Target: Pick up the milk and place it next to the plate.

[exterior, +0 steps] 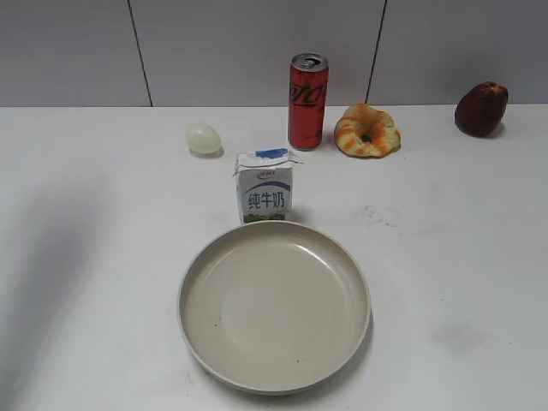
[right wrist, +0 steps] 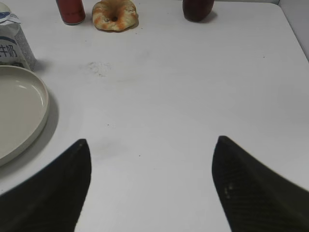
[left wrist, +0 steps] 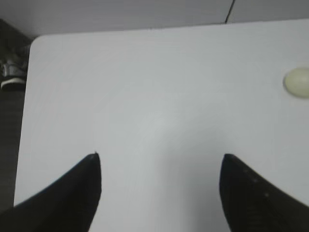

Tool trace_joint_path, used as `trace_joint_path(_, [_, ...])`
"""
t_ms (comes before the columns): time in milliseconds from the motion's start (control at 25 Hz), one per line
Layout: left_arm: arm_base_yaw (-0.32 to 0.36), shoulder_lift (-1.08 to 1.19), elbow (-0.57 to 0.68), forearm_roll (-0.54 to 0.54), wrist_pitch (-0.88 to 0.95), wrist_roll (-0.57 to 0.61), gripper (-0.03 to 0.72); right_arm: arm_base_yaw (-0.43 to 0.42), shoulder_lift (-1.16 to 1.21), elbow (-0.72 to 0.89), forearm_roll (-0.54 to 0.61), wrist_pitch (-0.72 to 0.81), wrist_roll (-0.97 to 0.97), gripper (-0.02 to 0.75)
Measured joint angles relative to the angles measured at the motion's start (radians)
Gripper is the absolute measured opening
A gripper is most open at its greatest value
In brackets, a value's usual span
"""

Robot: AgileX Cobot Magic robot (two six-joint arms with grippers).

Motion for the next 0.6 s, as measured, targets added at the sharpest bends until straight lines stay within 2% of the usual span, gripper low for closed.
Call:
trace_joint_path(320, [0.006, -0.442, 0.577, -0.015, 0.004, 0.001, 0.582, 0.000, 0.000, 0.000, 0.000, 0.000, 0.000, 0.588])
trace_joint_path(600, [0.006, -0.822, 0.963, -0.016, -0.007, 0.001, 0.582, 0.000, 0.000, 0.000, 0.000, 0.000, 0.000, 0.588])
